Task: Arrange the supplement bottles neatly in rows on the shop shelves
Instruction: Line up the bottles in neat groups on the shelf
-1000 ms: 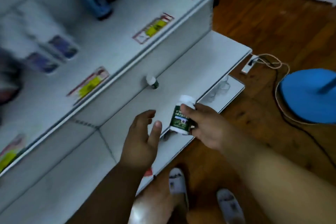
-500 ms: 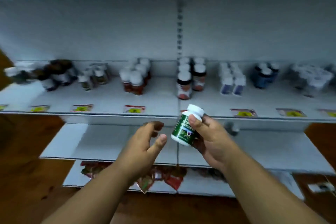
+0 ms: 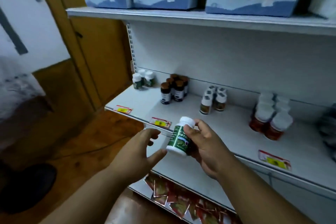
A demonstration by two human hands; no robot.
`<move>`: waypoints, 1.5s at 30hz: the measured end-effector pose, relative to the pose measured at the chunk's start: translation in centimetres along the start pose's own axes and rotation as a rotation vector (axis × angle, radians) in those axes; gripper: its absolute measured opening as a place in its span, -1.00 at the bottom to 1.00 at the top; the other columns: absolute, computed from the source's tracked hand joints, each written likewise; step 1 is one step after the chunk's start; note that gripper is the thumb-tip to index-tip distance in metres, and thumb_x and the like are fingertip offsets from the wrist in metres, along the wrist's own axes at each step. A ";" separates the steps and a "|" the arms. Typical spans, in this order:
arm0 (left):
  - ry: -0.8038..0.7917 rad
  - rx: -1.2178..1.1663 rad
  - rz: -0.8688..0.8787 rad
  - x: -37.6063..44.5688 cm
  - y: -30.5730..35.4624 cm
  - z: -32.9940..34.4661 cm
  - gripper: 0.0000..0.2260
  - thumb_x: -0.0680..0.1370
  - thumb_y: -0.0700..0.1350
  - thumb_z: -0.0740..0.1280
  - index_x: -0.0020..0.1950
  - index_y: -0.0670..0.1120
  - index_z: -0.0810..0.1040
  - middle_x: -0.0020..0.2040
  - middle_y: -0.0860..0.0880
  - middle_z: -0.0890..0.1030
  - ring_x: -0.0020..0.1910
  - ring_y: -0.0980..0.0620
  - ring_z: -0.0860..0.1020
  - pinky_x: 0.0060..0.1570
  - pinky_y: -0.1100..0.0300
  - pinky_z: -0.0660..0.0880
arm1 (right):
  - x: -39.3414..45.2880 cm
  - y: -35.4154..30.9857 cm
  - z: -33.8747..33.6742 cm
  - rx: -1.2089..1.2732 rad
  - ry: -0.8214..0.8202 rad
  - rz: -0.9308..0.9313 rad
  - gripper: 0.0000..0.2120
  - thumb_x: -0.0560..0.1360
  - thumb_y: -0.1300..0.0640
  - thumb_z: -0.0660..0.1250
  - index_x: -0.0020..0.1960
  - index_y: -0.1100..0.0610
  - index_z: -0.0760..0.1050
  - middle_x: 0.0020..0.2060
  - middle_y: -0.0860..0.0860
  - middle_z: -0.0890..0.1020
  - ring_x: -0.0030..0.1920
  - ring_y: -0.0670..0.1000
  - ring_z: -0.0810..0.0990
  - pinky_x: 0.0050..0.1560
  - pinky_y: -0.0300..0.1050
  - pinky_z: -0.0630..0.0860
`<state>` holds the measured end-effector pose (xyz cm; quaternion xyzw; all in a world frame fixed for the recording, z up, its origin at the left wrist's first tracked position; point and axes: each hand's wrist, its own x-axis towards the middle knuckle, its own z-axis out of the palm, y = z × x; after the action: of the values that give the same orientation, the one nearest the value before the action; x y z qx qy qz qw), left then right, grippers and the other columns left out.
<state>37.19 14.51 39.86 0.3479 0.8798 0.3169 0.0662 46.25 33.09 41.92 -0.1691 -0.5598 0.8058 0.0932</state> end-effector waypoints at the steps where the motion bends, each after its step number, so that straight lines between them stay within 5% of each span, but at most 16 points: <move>1: 0.008 -0.023 -0.009 1.5 -1.4 -0.2 -0.44 0.42 0.36 0.23 0.37 0.18 0.34 0.20 0.25 0.46 0.13 0.26 0.48 0.10 0.27 0.48 | 2.0 0.1 0.8 -0.031 0.003 -0.012 -0.71 0.49 0.08 0.37 0.18 0.13 0.48 -0.06 0.18 0.68 -0.09 0.13 0.68 -0.11 0.06 0.62; 7: 0.034 -0.010 -0.097 10.5 -8.6 -3.0 -0.52 0.51 0.25 0.29 0.38 0.13 0.34 0.26 0.16 0.48 0.18 0.18 0.46 0.19 0.20 0.47 | 15.4 0.0 5.4 -0.119 0.015 -0.012 -0.70 0.52 0.18 0.38 0.23 0.03 0.47 0.08 0.11 0.66 -0.04 0.04 0.70 -0.15 -0.04 0.63; 11: 0.075 0.054 -0.126 16.2 -13.6 -6.4 -0.47 0.51 0.23 0.33 0.42 0.09 0.33 0.34 0.09 0.44 0.27 0.11 0.43 0.26 0.17 0.42 | 23.3 0.5 9.3 -0.413 0.094 -0.120 -0.68 0.47 0.10 0.46 0.18 -0.05 0.50 0.08 -0.09 0.66 0.09 -0.09 0.64 0.15 -0.04 0.57; 15: 0.107 0.131 -0.179 23.8 -19.6 -7.4 -0.39 0.48 0.28 0.33 0.45 0.06 0.32 0.40 0.04 0.41 0.34 0.03 0.39 0.32 0.09 0.41 | 30.5 2.7 12.1 -0.643 0.273 -0.176 -0.63 0.38 0.03 0.53 0.10 -0.08 0.47 0.01 -0.13 0.63 0.05 -0.07 0.61 0.15 0.04 0.55; 20: -0.075 0.250 -0.123 32.3 -26.5 -7.4 -0.20 0.44 0.38 0.30 0.55 -0.01 0.19 0.52 -0.03 0.26 0.46 -0.05 0.27 0.43 0.00 0.29 | 37.5 5.5 14.6 -0.856 0.578 -0.249 -0.59 0.30 0.06 0.57 0.07 -0.02 0.48 -0.07 -0.12 0.53 -0.04 -0.05 0.54 -0.01 -0.11 0.49; 23: -0.171 0.335 -0.030 35.6 -28.7 -7.6 -0.10 0.45 0.41 0.23 0.59 -0.10 0.05 0.60 -0.08 0.07 0.56 -0.07 0.06 0.52 0.01 0.11 | 40.2 6.3 15.7 -0.919 0.625 -0.236 -0.57 0.29 0.10 0.58 0.10 0.03 0.51 -0.06 -0.11 0.56 -0.01 -0.03 0.57 0.02 -0.07 0.52; 28: -0.275 0.360 0.115 37.0 -30.3 -6.5 -0.11 0.50 0.44 0.06 0.60 -0.12 -0.09 0.61 -0.10 -0.09 0.58 -0.07 -0.15 0.55 0.02 -0.10 | 41.9 6.6 16.8 -0.956 0.642 -0.125 -0.60 0.38 0.12 0.51 0.17 0.02 0.48 0.00 -0.11 0.60 -0.02 -0.08 0.56 -0.08 -0.23 0.39; 35: -0.245 0.380 0.147 36.8 -30.9 -5.2 -0.16 0.51 0.42 -0.06 0.60 -0.10 -0.15 0.61 -0.09 -0.13 0.57 -0.05 -0.19 0.54 -0.04 -0.09 | 42.5 7.2 16.7 -0.982 0.681 -0.065 -0.50 0.34 0.12 0.53 0.19 -0.02 0.40 0.09 -0.06 0.62 0.08 -0.01 0.60 0.09 -0.05 0.54; 41: -0.280 0.358 0.112 34.5 -29.6 -7.0 -0.19 0.53 0.39 0.02 0.60 -0.11 -0.02 0.61 -0.08 0.01 0.58 -0.04 -0.04 0.54 0.05 -0.08 | 37.3 8.4 18.3 -1.064 0.684 -0.101 -0.34 0.38 -0.02 0.51 0.39 0.08 0.32 0.24 0.04 0.49 0.22 0.03 0.49 0.21 -0.01 0.47; 45: -0.132 0.262 0.234 29.5 -26.4 -8.6 -0.39 0.57 0.24 0.19 0.52 -0.08 0.26 0.48 -0.06 0.35 0.45 -0.04 0.29 0.44 0.11 0.19 | 30.2 7.1 17.9 -1.067 0.673 -0.171 -0.40 0.46 -0.01 0.45 0.43 0.07 0.33 0.28 0.03 0.46 0.26 0.00 0.45 0.29 -0.10 0.40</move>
<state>-2.85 14.70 33.73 0.4737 0.8607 0.1818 0.0407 11.80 25.24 35.81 -0.3910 -0.8359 0.3084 0.2309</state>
